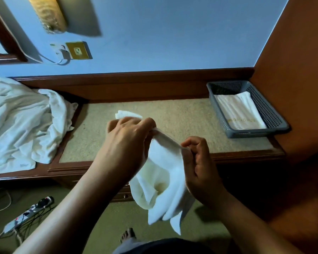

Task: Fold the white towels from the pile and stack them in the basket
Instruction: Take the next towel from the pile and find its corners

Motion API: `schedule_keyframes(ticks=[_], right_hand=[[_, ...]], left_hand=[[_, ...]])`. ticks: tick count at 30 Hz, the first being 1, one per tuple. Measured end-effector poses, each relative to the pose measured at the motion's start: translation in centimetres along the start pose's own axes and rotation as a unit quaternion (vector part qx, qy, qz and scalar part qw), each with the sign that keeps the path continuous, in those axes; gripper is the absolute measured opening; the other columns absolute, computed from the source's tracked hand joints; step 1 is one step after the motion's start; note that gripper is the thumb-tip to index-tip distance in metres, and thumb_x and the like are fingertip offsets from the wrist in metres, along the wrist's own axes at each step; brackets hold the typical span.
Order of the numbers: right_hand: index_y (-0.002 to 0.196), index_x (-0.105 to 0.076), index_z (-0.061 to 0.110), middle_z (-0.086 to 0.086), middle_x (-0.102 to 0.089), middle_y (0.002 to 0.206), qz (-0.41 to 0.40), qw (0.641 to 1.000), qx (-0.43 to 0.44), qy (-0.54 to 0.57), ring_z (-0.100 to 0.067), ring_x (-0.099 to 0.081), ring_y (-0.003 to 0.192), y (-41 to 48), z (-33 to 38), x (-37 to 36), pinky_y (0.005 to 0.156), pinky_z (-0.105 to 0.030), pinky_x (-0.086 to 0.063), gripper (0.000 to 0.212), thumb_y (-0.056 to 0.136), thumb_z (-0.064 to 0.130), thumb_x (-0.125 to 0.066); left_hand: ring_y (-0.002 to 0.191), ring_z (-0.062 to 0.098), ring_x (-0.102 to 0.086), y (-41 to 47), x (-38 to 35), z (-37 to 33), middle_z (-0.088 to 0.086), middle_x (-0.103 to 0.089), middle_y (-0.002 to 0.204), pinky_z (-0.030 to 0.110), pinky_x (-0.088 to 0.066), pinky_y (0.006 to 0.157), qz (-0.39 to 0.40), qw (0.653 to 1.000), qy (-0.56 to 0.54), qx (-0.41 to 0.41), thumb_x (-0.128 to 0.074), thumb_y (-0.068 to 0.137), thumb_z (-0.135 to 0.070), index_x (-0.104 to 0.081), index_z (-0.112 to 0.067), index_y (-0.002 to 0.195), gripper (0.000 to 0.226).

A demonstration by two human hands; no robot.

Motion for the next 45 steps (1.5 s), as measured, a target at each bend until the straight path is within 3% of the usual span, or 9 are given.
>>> schedule_keyframes(ticks=[4, 6, 8, 9, 11, 13, 22, 27, 45], right_hand=[[0.102, -0.047, 0.03, 0.007, -0.052, 0.077, -0.005, 1.0, 0.016, 0.012, -0.01, -0.052, 0.064, 0.4, 0.8, -0.3, 0.059, -0.025, -0.044, 0.016, 0.096, 0.038, -0.06], [0.102, -0.048, 0.029, 0.01, -0.051, 0.081, -0.015, 0.997, 0.068, -0.016, -0.007, -0.052, 0.069, 0.5, 1.6, -0.1, 0.064, -0.021, -0.042, 0.017, 0.094, 0.036, -0.061], [0.105, -0.049, 0.023, 0.009, -0.051, 0.09, -0.02, 0.992, 0.117, -0.04, -0.003, -0.052, 0.078, 0.4, 2.4, 0.1, 0.072, -0.016, -0.04, 0.016, 0.095, 0.028, -0.06], [0.106, -0.05, 0.02, 0.006, -0.051, 0.094, -0.017, 0.989, 0.136, -0.052, -0.003, -0.053, 0.082, 0.4, 2.8, 0.1, 0.076, -0.015, -0.04, 0.014, 0.095, 0.024, -0.059], [0.107, -0.053, 0.018, 0.003, -0.052, 0.099, -0.005, 0.984, 0.158, -0.079, -0.005, -0.054, 0.089, 0.6, 3.3, -0.3, 0.079, -0.016, -0.042, 0.012, 0.097, 0.022, -0.058], [0.107, -0.054, 0.02, 0.005, -0.053, 0.1, 0.019, 0.983, 0.147, -0.106, 0.0, -0.052, 0.09, 1.0, 3.1, -1.0, 0.073, -0.017, -0.044, 0.011, 0.098, 0.027, -0.057], [0.095, -0.05, 0.035, 0.016, -0.055, 0.095, 0.012, 0.998, -0.047, -0.05, -0.009, -0.06, 0.078, -0.7, 0.8, -2.8, 0.06, -0.021, -0.05, 0.02, 0.089, 0.047, -0.066], [0.082, -0.057, 0.019, 0.011, -0.052, 0.085, -0.093, 0.993, 0.022, -0.074, -0.011, -0.059, 0.074, -2.1, 2.4, -2.3, 0.058, -0.03, -0.053, 0.021, 0.092, 0.032, -0.071], [0.101, -0.063, 0.024, 0.01, -0.058, 0.098, -0.09, 0.995, -0.009, -0.046, -0.008, -0.065, 0.089, -1.9, 2.6, -2.7, 0.069, -0.035, -0.058, 0.026, 0.085, 0.04, -0.076]], left_hand=[[0.128, 0.03, -0.035, -1.0, 1.0, -1.1, 0.01, -0.049, 0.131, 0.056, -0.019, 0.111, -0.053, 0.996, 0.042, -0.052, -0.06, 0.092, -0.019, -0.064, -0.02, 0.09, 0.005], [0.132, 0.027, -0.044, -1.0, 0.5, -1.3, 0.006, -0.059, 0.126, 0.057, -0.011, 0.121, -0.025, 0.993, 0.013, -0.111, -0.053, 0.092, -0.015, -0.063, -0.016, 0.091, 0.01], [0.097, 0.023, -0.06, -1.0, -0.3, -0.8, 0.0, -0.062, 0.095, 0.049, -0.04, 0.108, 0.038, 0.991, -0.047, -0.122, -0.045, 0.094, -0.018, -0.059, -0.014, 0.093, 0.015], [0.08, 0.02, -0.057, -1.0, -0.5, -0.5, -0.002, -0.058, 0.085, 0.044, -0.052, 0.085, 0.061, 0.989, -0.073, -0.112, -0.042, 0.096, -0.023, -0.057, -0.015, 0.092, 0.018], [0.061, 0.019, -0.051, -1.0, -0.3, -0.1, -0.006, -0.052, 0.073, 0.038, -0.047, 0.052, 0.056, 0.991, -0.075, -0.098, -0.039, 0.1, -0.037, -0.054, -0.017, 0.086, 0.028], [0.051, 0.02, -0.046, -1.0, 0.2, -0.6, -0.007, -0.046, 0.064, 0.033, -0.038, 0.044, 0.024, 0.991, -0.043, -0.123, -0.04, 0.102, -0.046, -0.05, -0.02, 0.077, 0.037], [0.048, 0.014, -0.038, -0.7, -0.1, -1.4, -0.01, -0.038, 0.059, 0.03, -0.035, 0.042, 0.048, 0.984, -0.047, -0.165, -0.048, 0.099, -0.053, -0.04, -0.027, 0.071, 0.039], [0.048, 0.012, -0.041, -0.7, 0.0, -1.6, -0.011, -0.039, 0.056, 0.033, -0.04, 0.041, 0.073, 0.982, -0.055, -0.162, -0.043, 0.097, -0.059, -0.046, -0.024, 0.069, 0.045], [0.044, 0.011, -0.044, 0.3, 1.7, -2.2, -0.007, -0.042, 0.051, 0.037, -0.044, 0.043, 0.12, 0.974, -0.054, -0.184, -0.039, 0.094, -0.064, -0.049, -0.023, 0.067, 0.05]])
Point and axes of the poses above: each hand's wrist, its own y-axis towards the middle knuckle, its own x-axis out of the back of the hand, z = x × y, the point moved 9 cm from there along y, towards the middle knuckle
